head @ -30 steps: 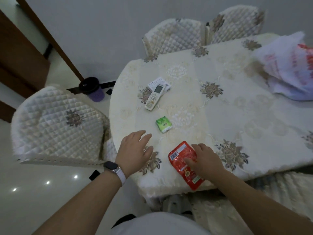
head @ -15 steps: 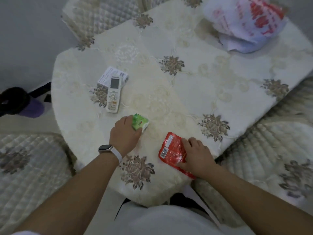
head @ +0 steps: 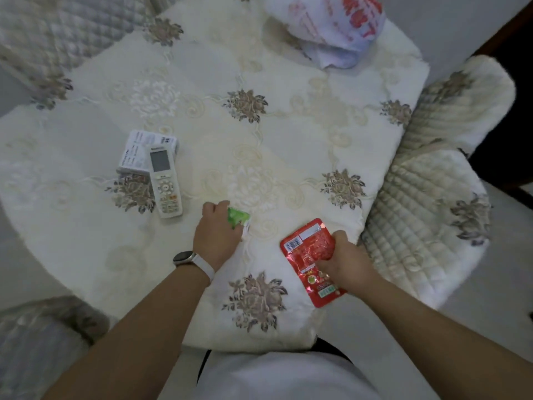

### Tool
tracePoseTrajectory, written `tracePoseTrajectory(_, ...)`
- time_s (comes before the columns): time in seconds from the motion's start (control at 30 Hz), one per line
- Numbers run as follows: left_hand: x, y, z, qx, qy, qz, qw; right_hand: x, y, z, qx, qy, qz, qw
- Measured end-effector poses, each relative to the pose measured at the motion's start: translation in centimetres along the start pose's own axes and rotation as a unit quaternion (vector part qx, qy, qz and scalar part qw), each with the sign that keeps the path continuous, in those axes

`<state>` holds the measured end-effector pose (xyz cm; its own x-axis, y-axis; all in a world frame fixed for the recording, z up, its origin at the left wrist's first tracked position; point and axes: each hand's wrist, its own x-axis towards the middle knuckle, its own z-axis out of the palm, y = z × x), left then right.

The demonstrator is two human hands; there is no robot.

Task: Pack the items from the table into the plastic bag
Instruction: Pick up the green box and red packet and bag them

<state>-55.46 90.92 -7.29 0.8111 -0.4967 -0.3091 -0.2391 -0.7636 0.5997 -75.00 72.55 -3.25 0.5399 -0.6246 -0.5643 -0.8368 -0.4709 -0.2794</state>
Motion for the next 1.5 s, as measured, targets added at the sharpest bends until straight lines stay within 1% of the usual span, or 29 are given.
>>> tracePoseTrajectory(0.1, -0.3, 0.4, -0.3, -0.033, -0.004, 0.018, 0.999, -1.2, -0.1, 0.1, 0.034, 0.006, 0.005, 0.999)
tracePoseTrajectory(0.17, -0.5, 1.1, -0.3, -0.053, -0.021, 0.022, 0.998, -2.2, 0.1, 0.0, 0.059, 0.010, 0.005, 0.998)
tracePoseTrajectory(0.3, -1.6, 3.8, 0.5, -0.055, -0.057, 0.045, 0.996, -4.4, 1.1, -1.0, 0.123, 0.041, 0.016, 0.991)
tracePoseTrajectory(0.43, -2.7, 8.6, 2.0, -0.085, -0.086, 0.086, 0.989, -6.8, 3.6, -3.7, 0.164, 0.080, 0.039, 0.982)
tracePoseTrajectory(0.57, -4.6, 15.1, 3.8, -0.133, -0.112, 0.143, 0.974, -9.6, 7.6, -7.3, 0.224, 0.155, 0.050, 0.961)
tracePoseTrajectory(0.7, -7.0, 21.6, 6.5, -0.147, -0.111, 0.184, 0.966, -11.8, 13.1, -10.5, 0.292, 0.229, 0.050, 0.927)
tracePoseTrajectory(0.77, -8.9, 24.9, 8.2, -0.145, -0.110, 0.207, 0.961, -12.7, 16.6, -11.7, 0.333, 0.250, 0.051, 0.908)
tracePoseTrajectory(0.83, -11.4, 28.1, 9.9, -0.142, -0.106, 0.233, 0.956, -13.8, 20.6, -12.8, 0.363, 0.257, 0.056, 0.894)
tracePoseTrajectory(0.97, -15.5, 34.4, 14.4, -0.162, -0.113, 0.247, 0.949, -15.4, 29.1, -14.6, 0.397, 0.269, 0.073, 0.874)
tracePoseTrajectory(1.1, -19.0, 40.8, 19.8, -0.182, -0.143, 0.282, 0.931, -16.9, 36.9, -16.3, 0.421, 0.283, 0.084, 0.858)
tracePoseTrajectory(1.17, -20.3, 43.3, 22.4, -0.172, -0.169, 0.286, 0.927, -17.7, 40.1, -17.0, 0.425, 0.295, 0.099, 0.850)
tracePoseTrajectory(1.37, -21.1, 50.0, 28.5, -0.163, -0.205, 0.310, 0.914, -18.6, 47.1, -18.7, 0.460, 0.328, 0.138, 0.813)
tracePoseTrajectory(1.5, -19.0, 53.6, 31.9, -0.153, -0.236, 0.315, 0.907, -16.6, 50.3, -20.2, 0.466, 0.329, 0.174, 0.803)
